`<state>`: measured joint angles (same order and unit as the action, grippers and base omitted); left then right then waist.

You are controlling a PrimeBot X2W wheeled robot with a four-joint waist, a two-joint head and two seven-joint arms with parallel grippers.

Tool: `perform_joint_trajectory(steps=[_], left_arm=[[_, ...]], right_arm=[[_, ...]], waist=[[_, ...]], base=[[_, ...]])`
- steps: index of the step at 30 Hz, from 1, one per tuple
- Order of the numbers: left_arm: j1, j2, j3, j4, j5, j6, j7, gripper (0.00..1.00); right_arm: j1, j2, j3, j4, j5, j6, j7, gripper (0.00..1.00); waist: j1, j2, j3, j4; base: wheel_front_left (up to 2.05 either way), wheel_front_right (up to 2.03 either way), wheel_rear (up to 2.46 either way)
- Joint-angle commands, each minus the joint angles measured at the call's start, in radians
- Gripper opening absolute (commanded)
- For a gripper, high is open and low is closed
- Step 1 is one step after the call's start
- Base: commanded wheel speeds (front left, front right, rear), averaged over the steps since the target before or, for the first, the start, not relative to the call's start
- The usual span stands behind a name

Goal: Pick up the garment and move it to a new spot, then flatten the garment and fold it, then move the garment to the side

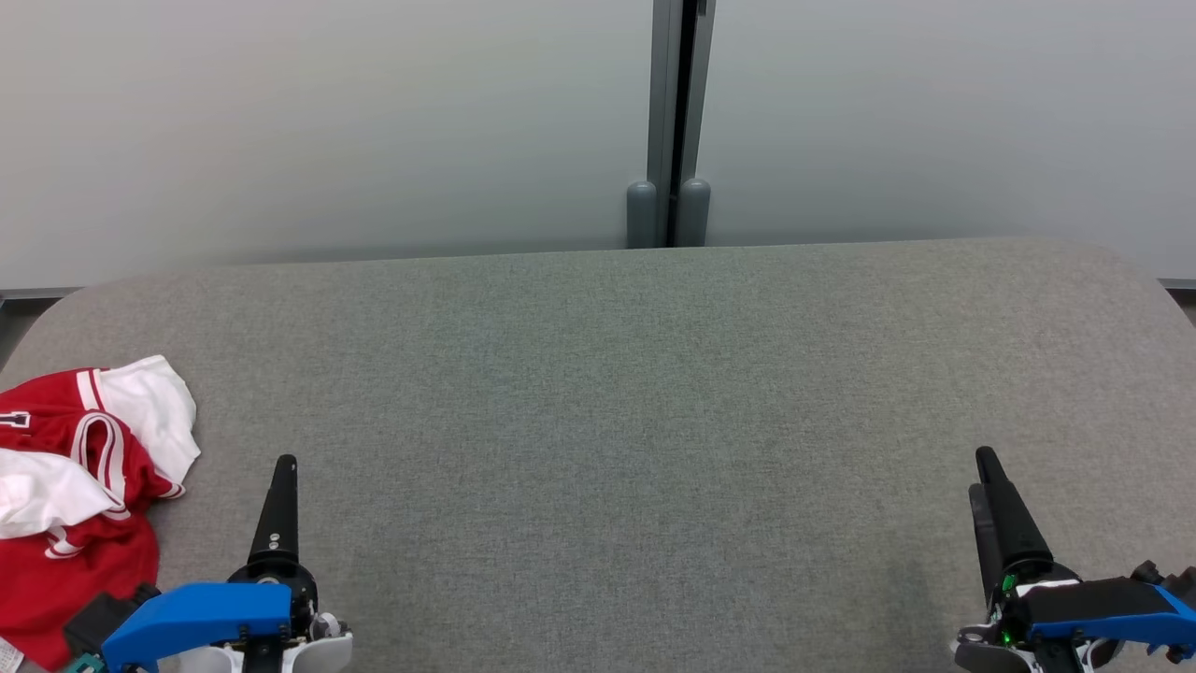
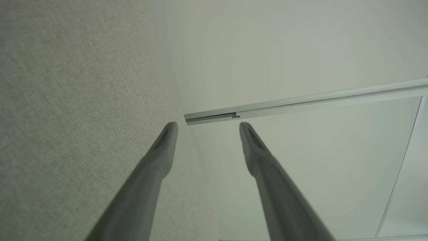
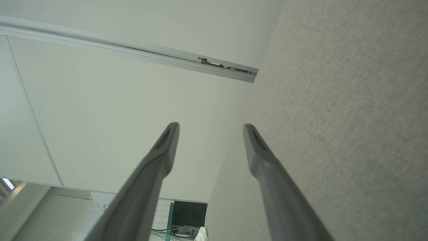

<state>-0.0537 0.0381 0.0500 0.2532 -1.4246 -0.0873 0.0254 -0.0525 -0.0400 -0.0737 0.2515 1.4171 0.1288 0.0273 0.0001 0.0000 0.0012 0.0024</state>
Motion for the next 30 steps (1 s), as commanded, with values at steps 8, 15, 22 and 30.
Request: perform_joint_trajectory(steps=[8, 15, 22, 30], left_arm=[[-0.005, 0.010, -0.042, -0.037, 0.208, 0.025, -0.039, 1.00], [-0.002, 0.024, -0.086, -0.039, 0.383, 0.041, -0.066, 1.00], [0.003, 0.042, -0.122, -0.036, 0.518, 0.049, -0.091, 1.00], [0.004, 0.057, -0.155, -0.034, 0.645, 0.062, -0.117, 1.00]], right_arm=[[0.004, -0.006, -0.001, -0.040, -0.221, 0.001, -0.040, 1.00], [0.018, -0.007, -0.006, -0.051, -0.370, 0.001, -0.068, 1.00], [0.025, -0.008, -0.006, -0.045, -0.491, 0.002, -0.092, 1.00], [0.028, -0.008, -0.005, -0.044, -0.591, 0.002, -0.118, 1.00]], waist=[[0.0000, 0.0000, -0.001, 0.004], [0.0000, 0.0000, -0.004, 0.007], [0.0000, 0.0000, -0.006, 0.009], [0.0000, 0.0000, -0.009, 0.009]], base=[[0.00, 0.00, 0.00], [0.00, 0.00, 0.00], [0.00, 0.00, 0.00], [0.00, 0.00, 0.00]])
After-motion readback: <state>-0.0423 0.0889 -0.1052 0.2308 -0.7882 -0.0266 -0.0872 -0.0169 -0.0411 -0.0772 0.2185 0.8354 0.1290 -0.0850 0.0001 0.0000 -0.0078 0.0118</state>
